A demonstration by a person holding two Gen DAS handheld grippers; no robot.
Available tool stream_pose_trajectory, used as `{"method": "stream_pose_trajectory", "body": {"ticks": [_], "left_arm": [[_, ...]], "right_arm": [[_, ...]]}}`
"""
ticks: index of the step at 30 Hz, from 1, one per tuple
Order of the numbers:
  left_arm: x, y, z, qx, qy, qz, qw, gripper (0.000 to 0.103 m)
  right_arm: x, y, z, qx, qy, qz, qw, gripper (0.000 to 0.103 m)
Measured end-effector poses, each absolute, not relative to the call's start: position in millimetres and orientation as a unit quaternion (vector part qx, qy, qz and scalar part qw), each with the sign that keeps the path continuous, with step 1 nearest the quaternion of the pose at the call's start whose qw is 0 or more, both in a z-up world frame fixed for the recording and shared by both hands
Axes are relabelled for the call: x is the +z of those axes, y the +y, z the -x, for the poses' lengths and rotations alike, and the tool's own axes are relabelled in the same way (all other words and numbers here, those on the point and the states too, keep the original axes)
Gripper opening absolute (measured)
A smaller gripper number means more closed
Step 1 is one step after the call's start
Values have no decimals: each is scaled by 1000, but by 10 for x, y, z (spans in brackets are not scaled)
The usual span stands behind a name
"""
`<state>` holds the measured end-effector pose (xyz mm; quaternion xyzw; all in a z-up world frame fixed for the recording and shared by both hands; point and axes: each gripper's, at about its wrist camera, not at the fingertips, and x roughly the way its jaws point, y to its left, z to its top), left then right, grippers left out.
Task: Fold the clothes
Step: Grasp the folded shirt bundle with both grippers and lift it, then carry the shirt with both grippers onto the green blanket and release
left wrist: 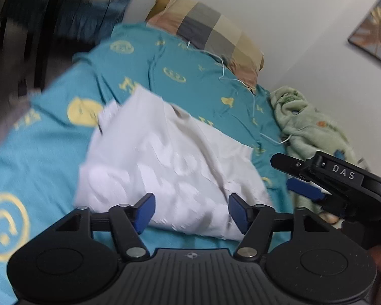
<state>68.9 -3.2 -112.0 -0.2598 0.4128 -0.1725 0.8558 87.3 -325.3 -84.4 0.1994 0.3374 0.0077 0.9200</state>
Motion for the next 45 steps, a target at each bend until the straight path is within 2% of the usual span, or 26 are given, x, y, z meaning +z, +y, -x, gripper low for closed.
{"method": "stream_pose_trajectory", "body": {"ticks": [2, 5, 13, 15, 16, 17, 20, 26, 28, 33, 37, 39, 41, 42, 44, 45], "left_arm": [[-1285, -1, -732, -170, 435, 308, 829, 76], [-1536, 99, -816, -164, 455, 382, 788, 76], [-2056, 470, -927, -111, 431, 575, 686, 76], [-2079, 489, -952, -108, 421, 587, 683, 70], [-2068, 485, -960, -108, 419, 585, 686, 62], [-2044, 485, -961, -111, 413, 581, 692, 46], [-1954, 482, -973, -132, 389, 579, 705, 28], [-1780, 433, -1011, -175, 347, 582, 715, 22], [-1766, 437, -1004, -181, 336, 593, 710, 21], [-1814, 458, -992, -179, 333, 616, 692, 21], [-1864, 522, -1006, -175, 335, 628, 681, 22], [-1894, 530, -1007, -170, 338, 632, 677, 22], [-1935, 551, -1010, -161, 340, 638, 672, 31], [-1965, 566, -1014, -159, 342, 645, 665, 34], [-2027, 586, -1020, -157, 346, 658, 651, 51], [-2047, 577, -1025, -158, 349, 660, 646, 56]], "right_arm": [[-856, -3373, -847, -4, 341, -234, 910, 65], [-904, -3554, -807, -7, 339, -302, 891, 67], [-1109, -3647, -773, 35, 350, -460, 815, 66], [-1198, -3587, -783, 48, 363, -488, 792, 66], [-1245, -3550, -789, 56, 370, -500, 781, 66], [-1304, -3509, -796, 62, 379, -514, 767, 66], [-1482, -3379, -809, 76, 403, -554, 725, 66], [-1822, -3206, -870, 87, 423, -635, 641, 69], [-1954, -3242, -881, 67, 413, -666, 617, 74], [-2153, -3460, -840, -5, 360, -708, 607, 75], [-2133, -3440, -915, 6, 352, -699, 622, 73], [-2055, -3431, -914, 2, 350, -683, 641, 63], [-1986, -3433, -904, -1, 346, -672, 655, 40], [-1965, -3444, -905, -1, 345, -668, 660, 35], [-1926, -3494, -906, 1, 343, -659, 670, 30], [-1903, -3509, -911, 3, 340, -655, 675, 28]]}}
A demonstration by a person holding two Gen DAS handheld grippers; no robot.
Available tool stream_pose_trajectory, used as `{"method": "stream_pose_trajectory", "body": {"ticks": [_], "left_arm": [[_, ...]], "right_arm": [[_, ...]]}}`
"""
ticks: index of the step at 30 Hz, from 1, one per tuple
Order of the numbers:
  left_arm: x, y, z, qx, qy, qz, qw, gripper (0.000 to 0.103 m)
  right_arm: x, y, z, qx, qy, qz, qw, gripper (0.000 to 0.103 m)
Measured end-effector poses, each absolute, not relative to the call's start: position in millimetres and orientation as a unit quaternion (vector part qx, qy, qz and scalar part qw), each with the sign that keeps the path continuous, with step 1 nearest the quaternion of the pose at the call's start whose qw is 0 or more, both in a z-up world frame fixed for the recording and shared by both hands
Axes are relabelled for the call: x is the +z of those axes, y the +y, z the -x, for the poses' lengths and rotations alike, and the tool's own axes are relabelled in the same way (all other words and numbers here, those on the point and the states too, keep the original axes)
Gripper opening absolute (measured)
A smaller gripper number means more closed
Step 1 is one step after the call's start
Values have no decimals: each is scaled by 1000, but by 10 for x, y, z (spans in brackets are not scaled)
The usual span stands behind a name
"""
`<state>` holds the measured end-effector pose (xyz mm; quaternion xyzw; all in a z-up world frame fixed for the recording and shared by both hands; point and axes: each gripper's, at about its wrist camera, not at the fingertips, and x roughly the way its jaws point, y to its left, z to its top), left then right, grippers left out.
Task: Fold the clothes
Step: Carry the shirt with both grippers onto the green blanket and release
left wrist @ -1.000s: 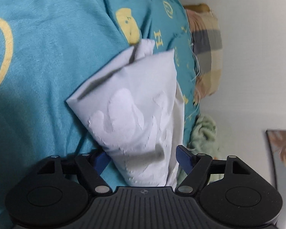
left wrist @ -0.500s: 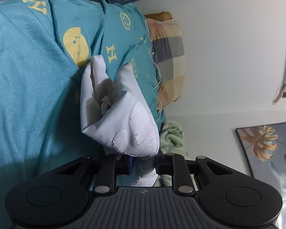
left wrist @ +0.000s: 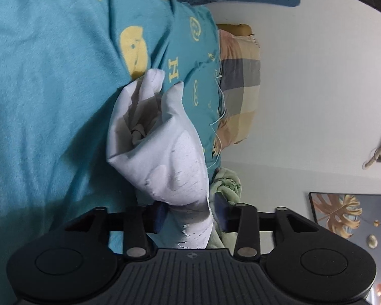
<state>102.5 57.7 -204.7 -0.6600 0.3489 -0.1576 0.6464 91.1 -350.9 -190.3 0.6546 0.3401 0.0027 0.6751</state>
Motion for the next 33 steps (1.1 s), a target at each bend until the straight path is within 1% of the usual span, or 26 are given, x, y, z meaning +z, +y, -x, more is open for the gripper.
{"method": "stream_pose_trajectory", "body": {"ticks": [1, 2, 4, 5, 7, 8, 9, 10, 11, 12, 13, 14, 16, 20, 26, 29, 33], "left_arm": [[-2055, 567, -1044, -155, 356, 657, 646, 64], [-2063, 556, -1063, -150, 367, 649, 649, 68], [-2076, 537, -1084, -140, 378, 637, 657, 68], [-2088, 536, -1094, -136, 381, 634, 659, 70], [-2142, 529, -1111, -130, 380, 644, 651, 72], [-2171, 532, -1122, -128, 378, 649, 648, 72], [-2176, 538, -1124, -127, 374, 650, 649, 70], [-2173, 559, -1113, -127, 368, 650, 653, 62], [-2184, 571, -1137, -128, 364, 650, 655, 56], [-2170, 578, -1148, -131, 358, 651, 656, 53], [-2149, 583, -1153, -134, 352, 652, 658, 44], [-2112, 585, -1150, -138, 345, 650, 663, 39], [-2015, 586, -1136, -143, 336, 646, 671, 35], [-1705, 550, -1128, -158, 332, 630, 684, 33], [-992, 292, -1039, -190, 324, 602, 705, 31], [-605, 2, -1036, -212, 326, 584, 712, 31], [-133, -655, -1261, -247, 344, 554, 717, 30]], "right_arm": [[-1880, -3525, -916, 5, 337, -651, 680, 27], [-1850, -3520, -921, 9, 335, -646, 685, 26], [-1790, -3567, -888, 17, 329, -636, 698, 25], [-1758, -3573, -867, 22, 324, -633, 703, 24], [-1690, -3607, -824, 31, 313, -628, 712, 23], [-1654, -3609, -850, 35, 308, -626, 716, 23], [-1617, -3619, -842, 39, 304, -622, 720, 23], [-1587, -3623, -851, 41, 301, -618, 725, 23], [-1558, -3628, -860, 44, 298, -614, 730, 23], [-1537, -3635, -854, 45, 296, -613, 732, 22], [-1516, -3642, -849, 46, 294, -611, 733, 22], [-1491, -3648, -834, 47, 293, -610, 735, 22], [-1426, -3633, -848, 50, 295, -604, 739, 22], [-1277, -3696, -768, 58, 288, -602, 742, 22], [-1084, -3986, -555, 62, 258, -652, 710, 22], [-902, -4242, -413, 65, 237, -660, 710, 22], [-572, -4809, -293, 56, 208, -664, 716, 22]]}}
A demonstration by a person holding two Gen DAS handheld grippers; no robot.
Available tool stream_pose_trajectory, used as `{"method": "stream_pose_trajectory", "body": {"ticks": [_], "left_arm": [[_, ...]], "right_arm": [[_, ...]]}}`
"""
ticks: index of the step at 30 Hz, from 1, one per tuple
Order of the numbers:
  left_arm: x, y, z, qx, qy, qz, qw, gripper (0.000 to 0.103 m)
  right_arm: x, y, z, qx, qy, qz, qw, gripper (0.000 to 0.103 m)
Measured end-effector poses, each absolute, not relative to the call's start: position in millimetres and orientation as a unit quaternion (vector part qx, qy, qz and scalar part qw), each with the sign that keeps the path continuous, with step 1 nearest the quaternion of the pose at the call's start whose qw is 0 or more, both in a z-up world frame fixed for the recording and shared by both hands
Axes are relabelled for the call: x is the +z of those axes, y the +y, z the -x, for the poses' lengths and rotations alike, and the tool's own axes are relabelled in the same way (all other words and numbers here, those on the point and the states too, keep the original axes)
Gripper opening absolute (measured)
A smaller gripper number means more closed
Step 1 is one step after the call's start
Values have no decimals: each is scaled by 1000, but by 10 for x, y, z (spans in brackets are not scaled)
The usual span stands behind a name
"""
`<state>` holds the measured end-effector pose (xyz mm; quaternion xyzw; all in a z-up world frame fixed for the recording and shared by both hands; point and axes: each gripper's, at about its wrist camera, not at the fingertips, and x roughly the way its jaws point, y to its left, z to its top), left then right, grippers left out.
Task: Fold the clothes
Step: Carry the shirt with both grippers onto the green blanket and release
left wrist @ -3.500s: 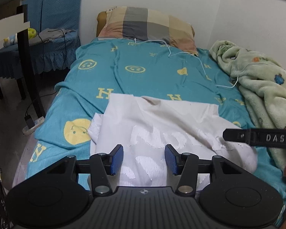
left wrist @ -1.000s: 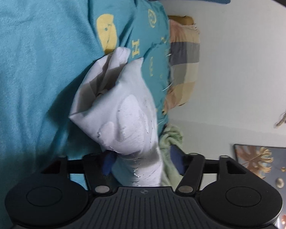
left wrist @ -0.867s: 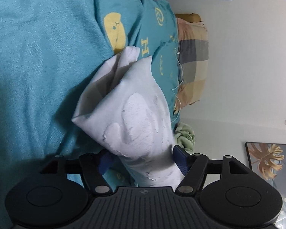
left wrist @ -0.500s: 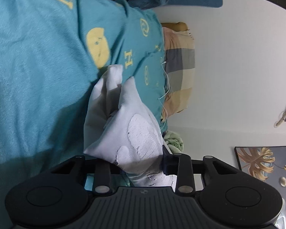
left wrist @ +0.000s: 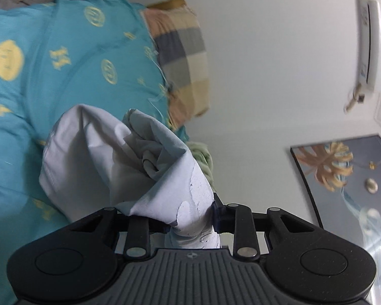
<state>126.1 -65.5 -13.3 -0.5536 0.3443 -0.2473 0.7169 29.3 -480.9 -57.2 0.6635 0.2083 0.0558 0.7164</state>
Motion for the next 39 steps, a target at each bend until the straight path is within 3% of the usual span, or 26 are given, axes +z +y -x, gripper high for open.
{"method": "stream_pose_trajectory", "body": {"ticks": [11, 15, 19, 22, 26, 30, 35, 39], "left_arm": [[771, -3497, -2036, -399, 364, 488, 686, 30], [531, -4340, -2078, -456, 351, 469, 670, 30], [-113, -4814, -2076, -449, 411, 440, 660, 30], [-573, -4867, -2002, -436, 452, 426, 651, 30], [-921, -4730, -1864, -426, 481, 416, 644, 31], [-930, -4592, -1791, -426, 488, 358, 673, 45], [-517, -4435, -1702, -435, 468, 284, 715, 74], [-137, -4128, -1365, -444, 426, 224, 755, 83]], "right_arm": [[793, -7113, -301, -30, 76, -581, 810, 22], [817, -7716, -190, -56, 38, -553, 830, 22], [367, -7946, -70, -125, 103, -532, 831, 22], [39, -8025, 46, -165, 169, -529, 815, 22], [-243, -7996, 201, -171, 182, -544, 801, 22], [-307, -7957, 271, -171, 190, -550, 795, 24], [-16, -7787, 564, -186, 199, -515, 813, 33], [304, -7429, 862, -190, 205, -445, 851, 36]]}}
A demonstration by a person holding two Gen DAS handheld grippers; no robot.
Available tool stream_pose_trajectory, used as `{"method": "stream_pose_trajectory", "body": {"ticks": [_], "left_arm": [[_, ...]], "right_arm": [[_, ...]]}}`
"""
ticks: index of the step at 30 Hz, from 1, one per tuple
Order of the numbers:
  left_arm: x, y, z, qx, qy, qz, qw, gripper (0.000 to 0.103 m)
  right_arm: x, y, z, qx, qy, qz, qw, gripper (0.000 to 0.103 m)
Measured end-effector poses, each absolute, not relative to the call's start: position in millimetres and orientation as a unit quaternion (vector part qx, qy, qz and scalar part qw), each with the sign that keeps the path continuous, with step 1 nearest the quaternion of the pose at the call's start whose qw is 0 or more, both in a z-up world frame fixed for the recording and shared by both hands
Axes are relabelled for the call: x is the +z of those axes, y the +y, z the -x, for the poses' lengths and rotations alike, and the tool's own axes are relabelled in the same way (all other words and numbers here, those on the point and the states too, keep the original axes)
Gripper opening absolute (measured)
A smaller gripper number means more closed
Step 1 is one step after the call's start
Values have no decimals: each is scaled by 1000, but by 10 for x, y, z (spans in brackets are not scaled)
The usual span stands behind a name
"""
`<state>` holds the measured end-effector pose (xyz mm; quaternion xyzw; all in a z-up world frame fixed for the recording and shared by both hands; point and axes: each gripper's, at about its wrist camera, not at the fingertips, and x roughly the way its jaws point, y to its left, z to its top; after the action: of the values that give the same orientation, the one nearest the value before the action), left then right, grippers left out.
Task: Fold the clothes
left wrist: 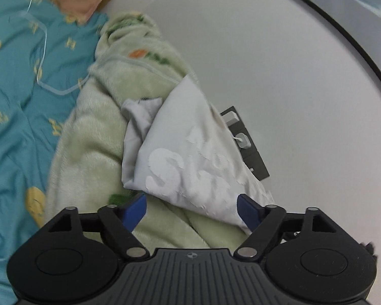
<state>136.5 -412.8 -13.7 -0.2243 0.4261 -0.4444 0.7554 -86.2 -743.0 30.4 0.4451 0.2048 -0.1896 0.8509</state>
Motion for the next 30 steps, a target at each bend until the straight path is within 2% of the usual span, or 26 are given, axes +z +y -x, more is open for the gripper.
{"method": "stream_pose_trajectory", "body": {"ticks": [4, 8, 11, 12, 14, 16, 17, 19, 30], "left_arm": [[322, -3768, -859, -435, 374, 160, 803, 98], [690, -3465, -375, -438, 322, 102, 833, 103], [902, -3280, -29, -436, 287, 58, 851, 103], [958, -3224, 77, -434, 274, 43, 857, 103], [1042, -3117, 275, -426, 246, 24, 870, 103], [1107, -3018, 474, -417, 219, 4, 882, 103], [1130, -2974, 571, -413, 208, -5, 887, 103], [1152, -2872, 766, -409, 188, -19, 893, 103], [1160, -2300, 1336, -374, 152, -20, 915, 103]], "right_arm": [[609, -6992, 1147, -190, 204, -371, 886, 36], [839, -6551, 1381, -192, 198, -304, 912, 36], [969, -6266, 1518, -191, 190, -266, 925, 38], [1011, -6173, 1567, -193, 185, -253, 930, 42], [1089, -5982, 1680, -202, 167, -225, 938, 62], [1145, -5793, 1807, -210, 142, -195, 947, 70], [1158, -5703, 1863, -214, 132, -180, 951, 80], [1178, -5537, 1968, -219, 118, -153, 956, 90], [1171, -4929, 2359, -227, 93, -120, 962, 89]]}}
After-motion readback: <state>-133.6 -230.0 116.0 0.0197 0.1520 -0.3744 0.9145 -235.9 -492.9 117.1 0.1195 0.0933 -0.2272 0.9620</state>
